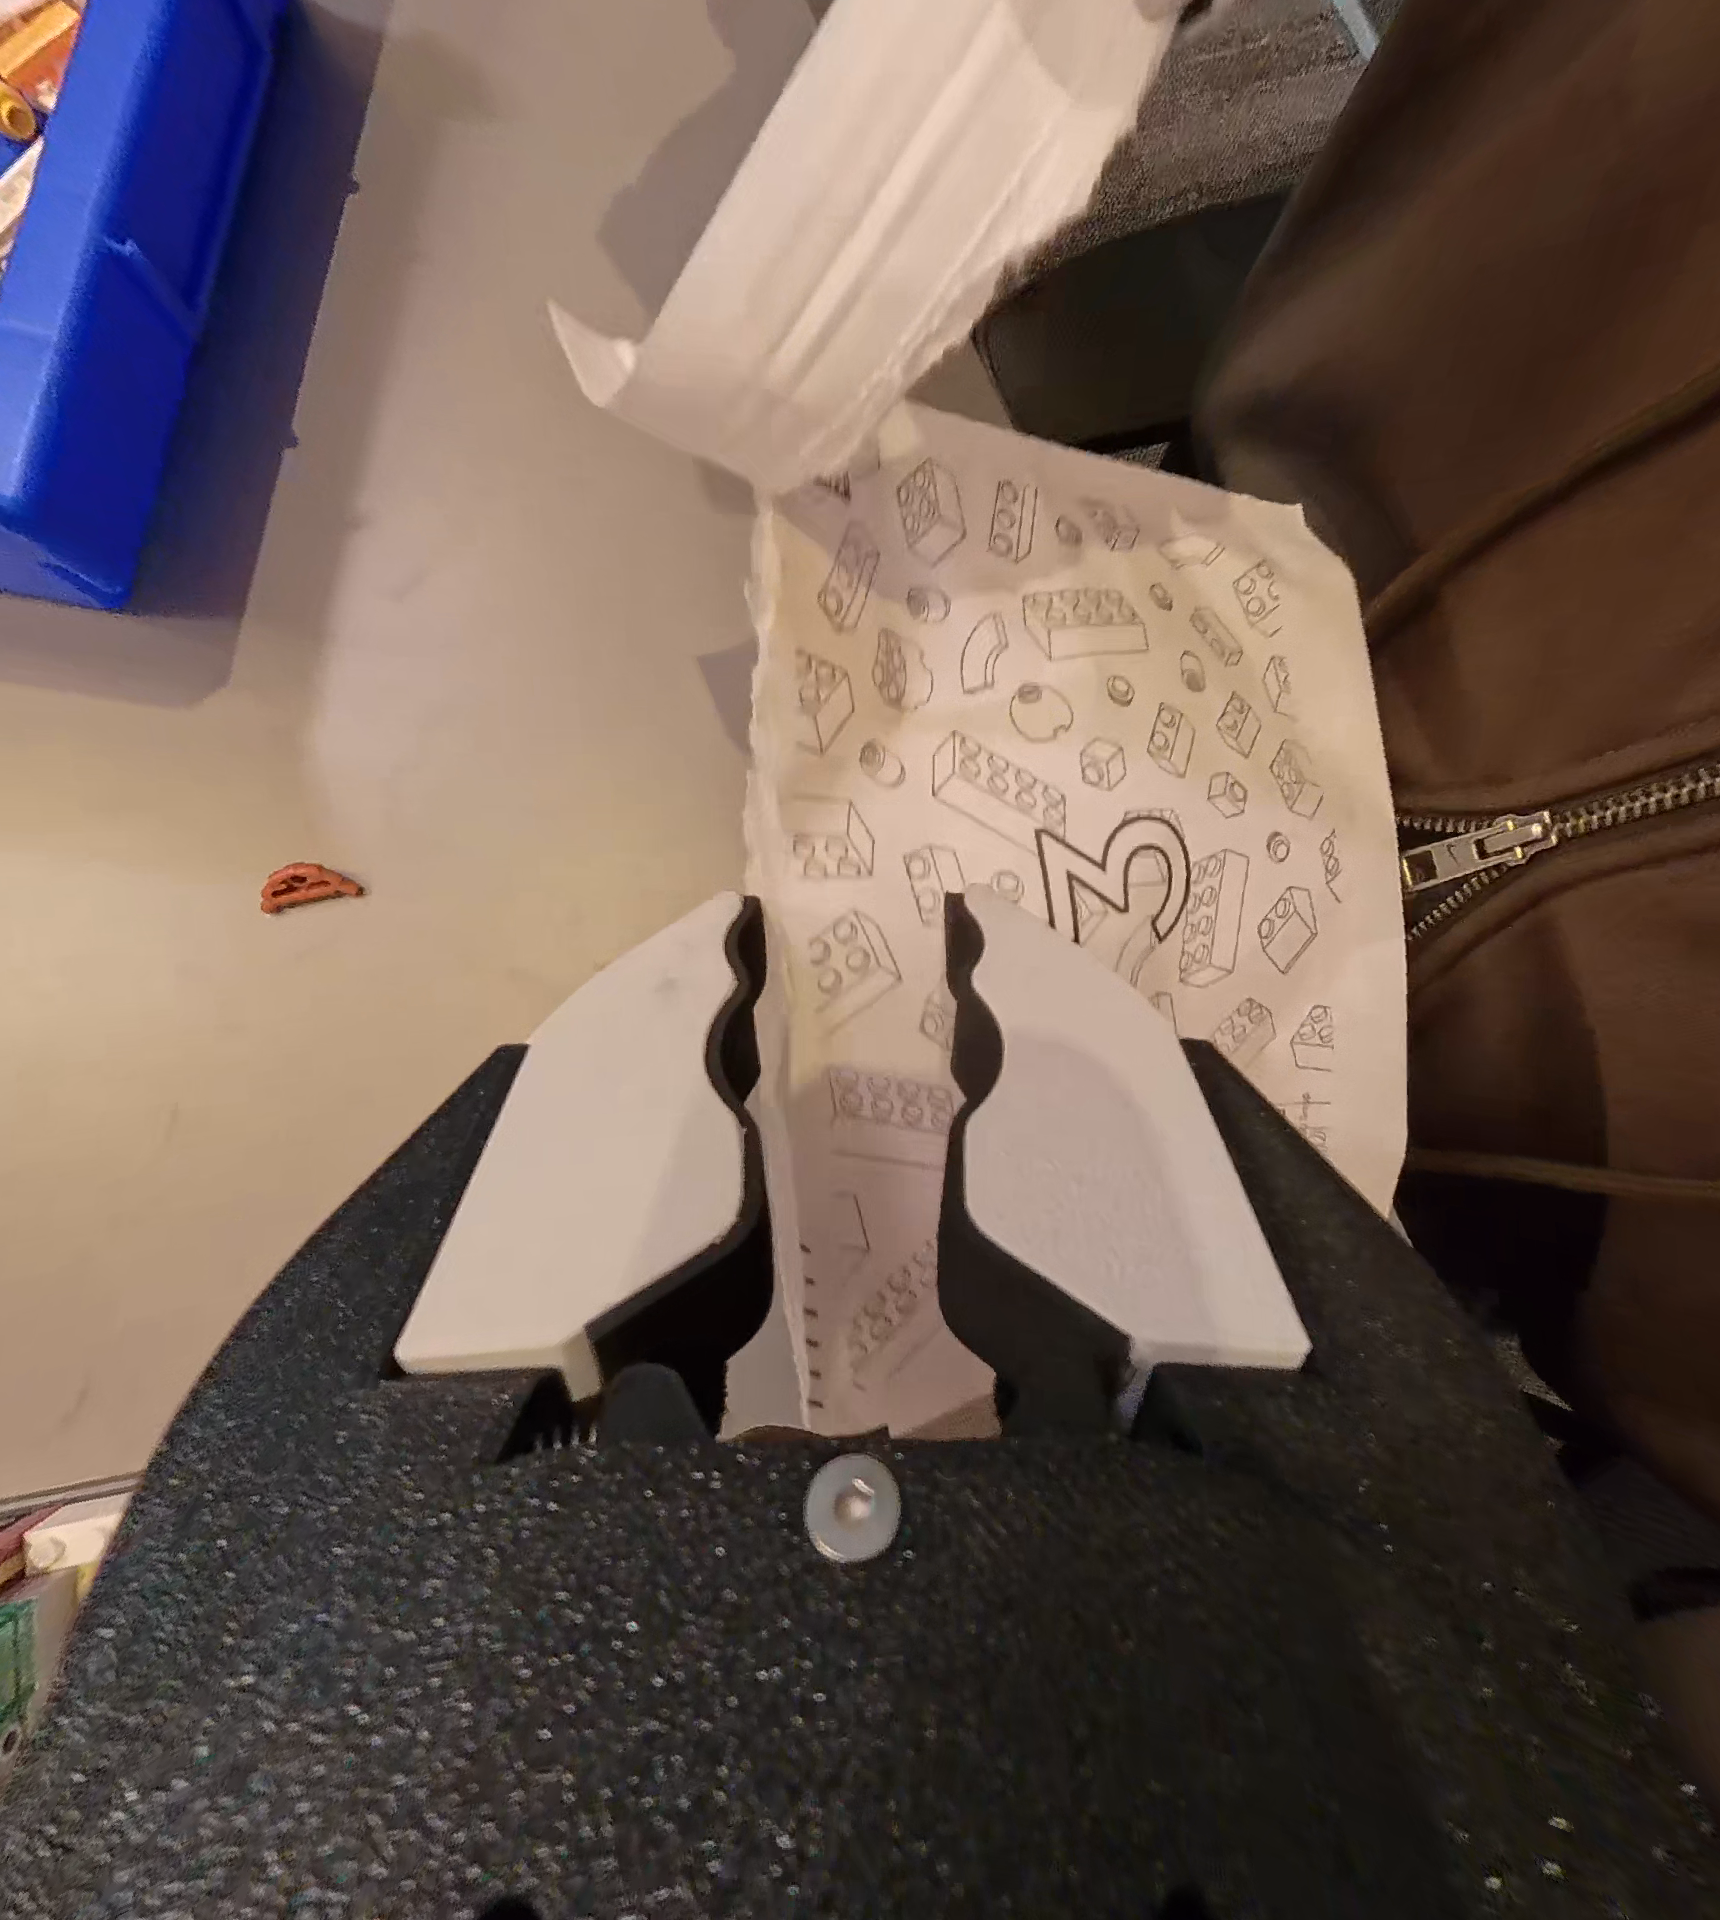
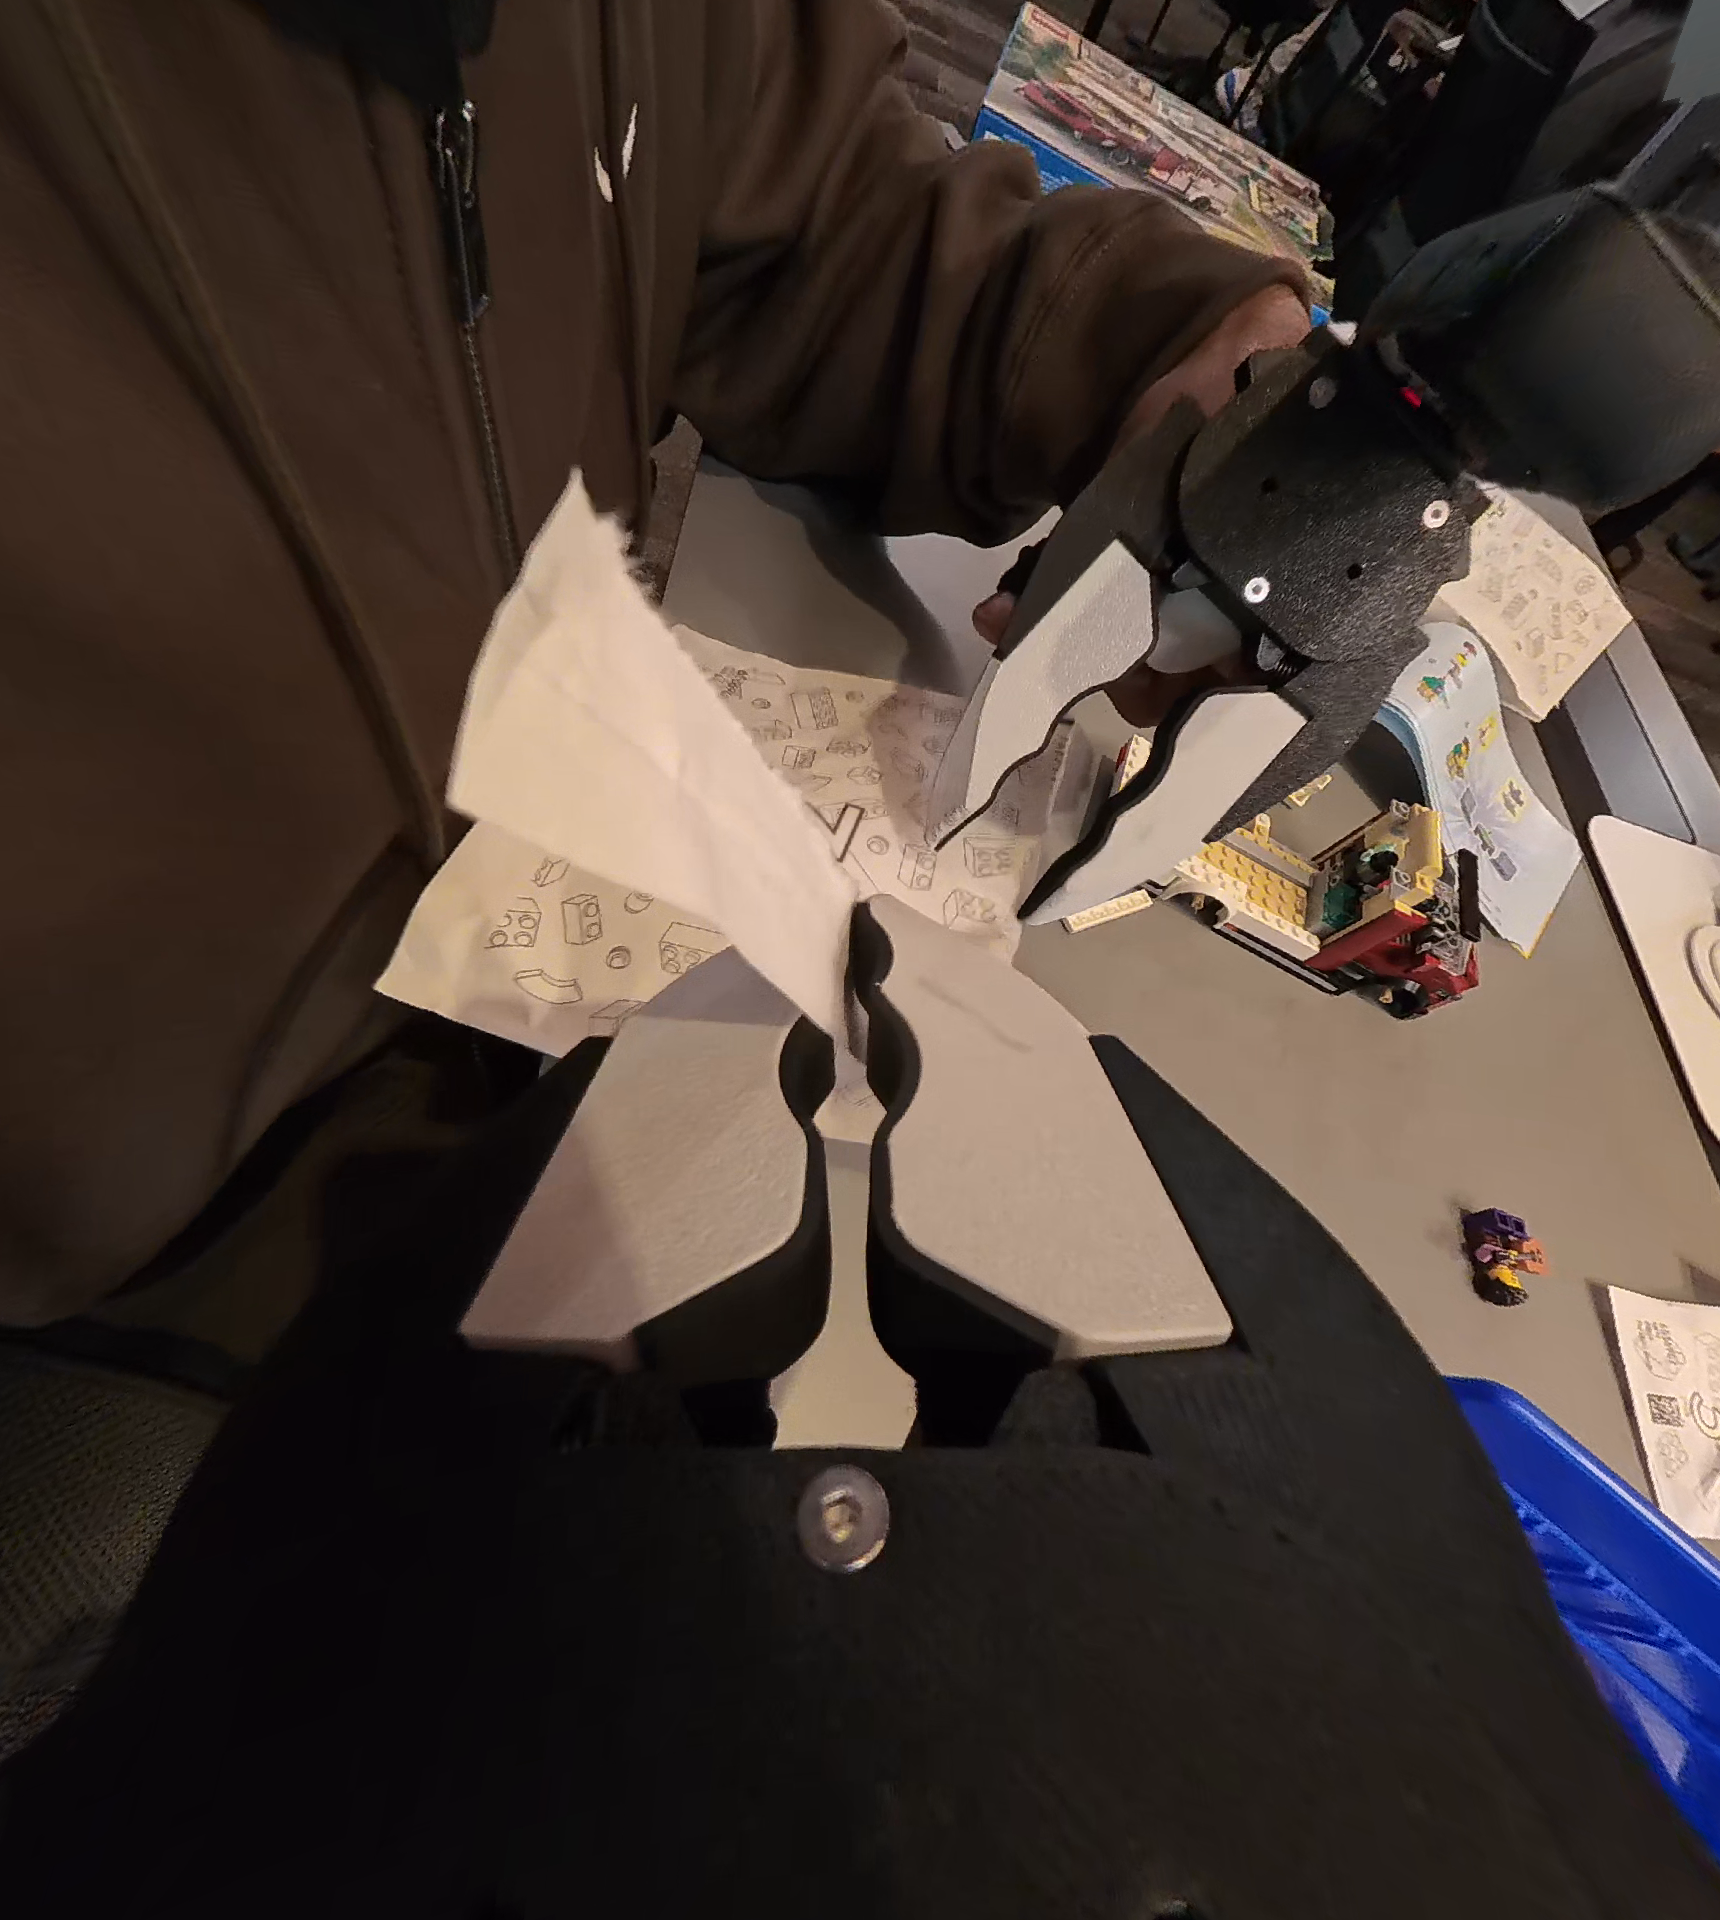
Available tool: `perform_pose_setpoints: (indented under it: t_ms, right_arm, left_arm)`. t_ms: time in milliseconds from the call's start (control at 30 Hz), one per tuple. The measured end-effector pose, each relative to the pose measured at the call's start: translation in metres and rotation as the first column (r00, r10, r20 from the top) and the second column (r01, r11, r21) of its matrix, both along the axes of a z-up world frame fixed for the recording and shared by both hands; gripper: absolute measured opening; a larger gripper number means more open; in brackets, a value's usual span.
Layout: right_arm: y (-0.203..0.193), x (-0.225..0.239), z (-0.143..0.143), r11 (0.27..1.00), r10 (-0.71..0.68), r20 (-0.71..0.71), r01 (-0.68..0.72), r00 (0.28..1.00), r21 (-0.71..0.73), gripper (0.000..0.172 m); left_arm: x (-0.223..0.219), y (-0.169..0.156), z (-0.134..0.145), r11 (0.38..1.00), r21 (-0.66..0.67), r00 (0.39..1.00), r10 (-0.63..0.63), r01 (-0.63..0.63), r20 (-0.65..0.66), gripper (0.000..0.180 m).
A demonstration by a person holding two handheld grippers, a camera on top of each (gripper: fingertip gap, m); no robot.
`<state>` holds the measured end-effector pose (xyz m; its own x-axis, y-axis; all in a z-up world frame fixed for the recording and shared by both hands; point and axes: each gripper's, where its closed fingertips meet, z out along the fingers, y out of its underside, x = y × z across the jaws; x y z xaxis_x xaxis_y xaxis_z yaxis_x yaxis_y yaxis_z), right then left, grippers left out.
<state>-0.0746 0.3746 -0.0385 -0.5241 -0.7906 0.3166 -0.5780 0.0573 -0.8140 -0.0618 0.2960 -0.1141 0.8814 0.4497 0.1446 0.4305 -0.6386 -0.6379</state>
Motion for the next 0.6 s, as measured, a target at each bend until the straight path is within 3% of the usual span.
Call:
perform_pose_setpoints:
  t_ms: [300,600]
  right_arm:
    - [0.0,-0.002,0.005,1.0,-0.006,0.025,0.007,1.0,-0.012,0.0]
    - [0.0,-0.005,-0.015,0.998,-0.004,-0.04,0.006,0.999,0.055,0.0]
  left_arm:
    - [0.004,-0.004,0.0,1.0,0.009,1.0,-0.008,0.008,0.003,0.032]
    - [0.007,-0.003,-0.004,0.999,-0.025,1.0,-0.022,0.022,0.004,0.02]
